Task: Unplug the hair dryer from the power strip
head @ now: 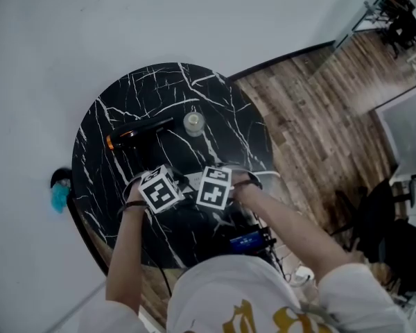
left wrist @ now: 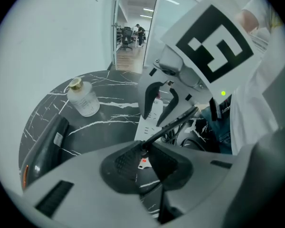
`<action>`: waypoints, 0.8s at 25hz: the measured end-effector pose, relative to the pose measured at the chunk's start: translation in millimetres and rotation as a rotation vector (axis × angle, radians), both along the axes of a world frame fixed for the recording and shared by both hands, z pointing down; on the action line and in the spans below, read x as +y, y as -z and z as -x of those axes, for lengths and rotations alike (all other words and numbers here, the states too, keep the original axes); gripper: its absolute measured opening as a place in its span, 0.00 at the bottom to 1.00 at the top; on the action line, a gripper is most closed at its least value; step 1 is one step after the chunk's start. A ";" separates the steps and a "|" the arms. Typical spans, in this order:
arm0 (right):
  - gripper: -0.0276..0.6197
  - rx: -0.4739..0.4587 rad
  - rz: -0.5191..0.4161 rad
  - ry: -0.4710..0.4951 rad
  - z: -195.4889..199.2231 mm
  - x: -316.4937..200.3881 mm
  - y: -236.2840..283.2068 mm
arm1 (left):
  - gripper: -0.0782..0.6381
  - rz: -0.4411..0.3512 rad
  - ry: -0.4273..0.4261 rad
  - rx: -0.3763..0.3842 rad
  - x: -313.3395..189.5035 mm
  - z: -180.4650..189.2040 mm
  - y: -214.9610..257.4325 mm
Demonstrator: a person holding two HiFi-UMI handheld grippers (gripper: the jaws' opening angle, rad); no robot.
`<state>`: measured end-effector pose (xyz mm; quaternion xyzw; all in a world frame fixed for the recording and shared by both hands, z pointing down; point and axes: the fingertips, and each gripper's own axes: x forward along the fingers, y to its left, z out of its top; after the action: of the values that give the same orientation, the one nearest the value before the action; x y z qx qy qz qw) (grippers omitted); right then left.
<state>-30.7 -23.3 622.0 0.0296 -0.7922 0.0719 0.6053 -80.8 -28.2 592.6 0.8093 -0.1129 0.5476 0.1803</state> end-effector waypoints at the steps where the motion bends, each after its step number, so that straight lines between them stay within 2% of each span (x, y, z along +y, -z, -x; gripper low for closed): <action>1: 0.23 -0.003 0.001 -0.003 -0.2 -0.2 0.1 | 0.17 -0.019 -0.027 -0.001 0.0 -0.9 -0.3; 3: 0.23 -0.002 0.000 -0.005 -0.4 -0.6 0.0 | 0.17 -0.065 -0.076 -0.004 -2.0 -1.6 -3.0; 5: 0.23 -0.002 0.001 -0.006 -0.2 -0.5 -0.2 | 0.23 -0.082 -0.095 -0.006 -3.5 -1.5 -7.5; 9: 0.23 -0.004 -0.003 -0.013 -0.3 -0.3 0.2 | 0.22 -0.047 -0.117 -0.050 1.1 1.0 -21.1; 10: 0.23 -0.002 -0.006 -0.012 -0.1 -0.1 0.2 | 0.18 -0.035 -0.114 -0.048 2.5 1.1 -22.6; 14: 0.23 -0.001 -0.005 -0.009 -0.6 -1.0 0.3 | 0.18 0.029 -0.092 -0.005 2.1 -0.6 -21.3; 16: 0.23 -0.010 0.002 -0.025 -0.8 -1.4 -0.1 | 0.18 -0.006 -0.102 -0.028 1.7 -1.3 -19.8; 19: 0.23 -0.018 0.007 -0.041 0.1 -2.0 0.2 | 0.17 -0.132 -0.165 -0.149 4.6 -0.5 -21.1; 20: 0.23 -0.016 0.004 -0.039 0.1 -2.0 0.4 | 0.17 -0.139 -0.163 -0.168 6.0 -0.2 -22.2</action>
<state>-30.8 -25.4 621.6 0.0430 -0.7962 0.0856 0.5975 -80.6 -22.2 614.8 0.7777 -0.0991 0.6169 0.0685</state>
